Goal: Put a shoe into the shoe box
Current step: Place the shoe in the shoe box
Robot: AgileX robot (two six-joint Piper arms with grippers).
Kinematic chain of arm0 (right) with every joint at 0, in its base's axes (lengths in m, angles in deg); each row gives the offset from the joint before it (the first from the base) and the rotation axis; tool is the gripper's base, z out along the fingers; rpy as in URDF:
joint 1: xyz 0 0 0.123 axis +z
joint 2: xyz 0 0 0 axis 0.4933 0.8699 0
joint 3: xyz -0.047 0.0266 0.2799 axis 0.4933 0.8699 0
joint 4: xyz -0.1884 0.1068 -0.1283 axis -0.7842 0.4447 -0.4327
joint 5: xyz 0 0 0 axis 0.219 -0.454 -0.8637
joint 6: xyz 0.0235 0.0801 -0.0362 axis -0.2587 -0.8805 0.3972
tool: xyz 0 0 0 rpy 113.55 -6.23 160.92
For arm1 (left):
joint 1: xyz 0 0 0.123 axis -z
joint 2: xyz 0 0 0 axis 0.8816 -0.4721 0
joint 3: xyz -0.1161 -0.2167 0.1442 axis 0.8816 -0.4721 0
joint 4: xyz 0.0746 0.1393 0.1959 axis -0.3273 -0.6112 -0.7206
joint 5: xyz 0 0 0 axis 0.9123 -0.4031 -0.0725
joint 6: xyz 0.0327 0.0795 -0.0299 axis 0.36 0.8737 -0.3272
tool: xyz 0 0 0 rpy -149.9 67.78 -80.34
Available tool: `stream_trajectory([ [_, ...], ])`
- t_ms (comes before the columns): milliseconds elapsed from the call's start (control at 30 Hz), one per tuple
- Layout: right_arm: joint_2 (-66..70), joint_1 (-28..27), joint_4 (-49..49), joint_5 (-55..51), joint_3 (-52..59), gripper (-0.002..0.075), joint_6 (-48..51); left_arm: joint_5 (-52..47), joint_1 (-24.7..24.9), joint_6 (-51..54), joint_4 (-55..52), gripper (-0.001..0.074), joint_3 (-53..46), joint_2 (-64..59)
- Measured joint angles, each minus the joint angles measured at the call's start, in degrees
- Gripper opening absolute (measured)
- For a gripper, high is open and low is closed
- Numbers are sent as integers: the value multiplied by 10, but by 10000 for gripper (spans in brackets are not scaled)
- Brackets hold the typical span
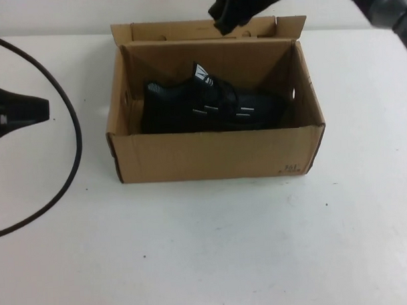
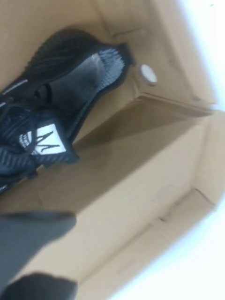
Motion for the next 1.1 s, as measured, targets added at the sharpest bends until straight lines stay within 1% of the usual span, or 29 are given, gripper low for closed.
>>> stream_trajectory([
  [67,-28,0,-5,-18,-1,115,-5,-4,1,14,-3,-1,0,2],
  [100,-45,0,-12,-28,-1,71,-11,-5,5,24,-6,-1,0,7],
  [167,-78,0,-27,-42,-1,24,-39,-8,16,41,-18,-1,0,22],
  [233,-116,-5,-43,-55,-1,3,-77,-9,32,63,-39,-1,0,44],
  [300,-157,-14,-59,-71,-2,-7,-120,-9,56,81,-76,-1,0,76],
  [400,-220,-28,-78,-112,-2,-13,-166,-1,98,76,-143,-1,0,133],
  [500,-273,-30,-83,-139,-2,-14,-186,16,138,35,-219,-1,0,200],
  [600,-329,-30,-83,-146,-3,-15,-192,28,159,-17,-278,-1,0,262],
  [767,-401,-30,-64,-153,-5,-15,-196,32,166,-76,-338,-1,0,358],
  [933,-461,-30,-26,-155,1,-15,-196,47,166,-122,-334,-1,-17,437],
  [1033,-508,-30,-22,-155,42,-15,-196,88,166,-155,-318,-1,-59,487],
  [1100,-548,-30,-27,-155,92,-15,-195,130,166,-177,-301,-1,-102,522],
])
